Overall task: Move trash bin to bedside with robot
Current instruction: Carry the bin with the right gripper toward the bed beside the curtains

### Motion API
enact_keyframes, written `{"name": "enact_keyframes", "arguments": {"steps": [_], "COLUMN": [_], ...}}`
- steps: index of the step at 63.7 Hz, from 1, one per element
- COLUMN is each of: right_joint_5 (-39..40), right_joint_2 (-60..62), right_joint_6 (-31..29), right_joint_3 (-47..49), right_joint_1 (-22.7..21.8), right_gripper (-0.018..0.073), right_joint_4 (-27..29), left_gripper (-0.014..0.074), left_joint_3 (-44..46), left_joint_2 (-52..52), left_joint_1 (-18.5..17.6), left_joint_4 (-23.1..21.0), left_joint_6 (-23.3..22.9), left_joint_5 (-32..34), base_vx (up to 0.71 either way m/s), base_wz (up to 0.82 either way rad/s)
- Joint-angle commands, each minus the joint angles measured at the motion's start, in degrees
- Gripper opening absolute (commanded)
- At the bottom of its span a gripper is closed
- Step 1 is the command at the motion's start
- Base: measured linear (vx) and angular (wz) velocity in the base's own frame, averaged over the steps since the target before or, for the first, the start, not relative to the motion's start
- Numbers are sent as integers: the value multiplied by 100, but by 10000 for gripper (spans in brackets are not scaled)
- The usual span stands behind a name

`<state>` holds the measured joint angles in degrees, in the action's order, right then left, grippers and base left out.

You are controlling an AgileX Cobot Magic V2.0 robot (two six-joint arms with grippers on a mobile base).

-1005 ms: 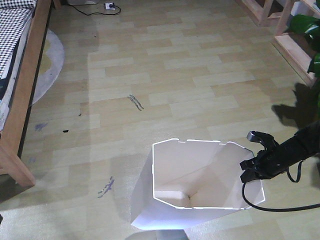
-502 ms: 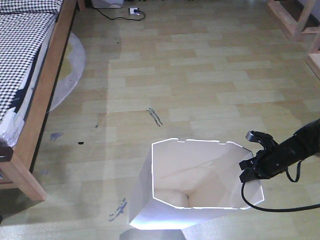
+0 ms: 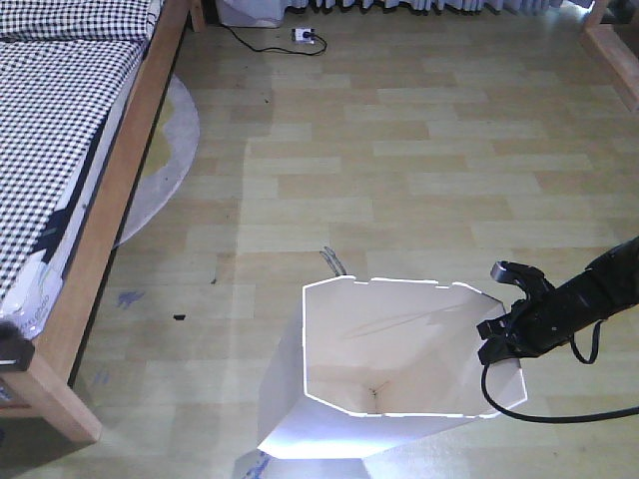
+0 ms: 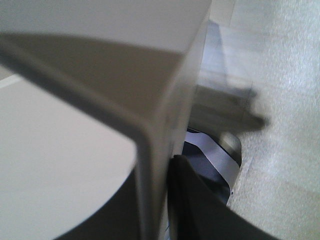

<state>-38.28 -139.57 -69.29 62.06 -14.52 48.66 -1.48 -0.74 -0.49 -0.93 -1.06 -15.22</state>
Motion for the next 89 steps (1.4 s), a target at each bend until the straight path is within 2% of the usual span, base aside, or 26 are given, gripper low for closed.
{"name": "enact_keyframes", "arguments": {"steps": [1, 89], "right_joint_5": [-1159, -1141], "right_joint_2": [458, 458], "right_joint_6": [-51, -51], "right_joint_3": [53, 53], "right_joint_1": [-11, -11], "right_gripper": [-5, -5], "right_joint_4": [395, 395], "left_gripper": [-6, -6], "left_joint_3": [-107, -107], "left_joint_2": [-81, -81], "left_joint_1": [-34, -34], "left_joint_4": [-13, -13], "left_joint_6": [-25, -25], "left_joint_5": [397, 397], "base_vx": [32, 32], "base_wz": [7, 0]}}
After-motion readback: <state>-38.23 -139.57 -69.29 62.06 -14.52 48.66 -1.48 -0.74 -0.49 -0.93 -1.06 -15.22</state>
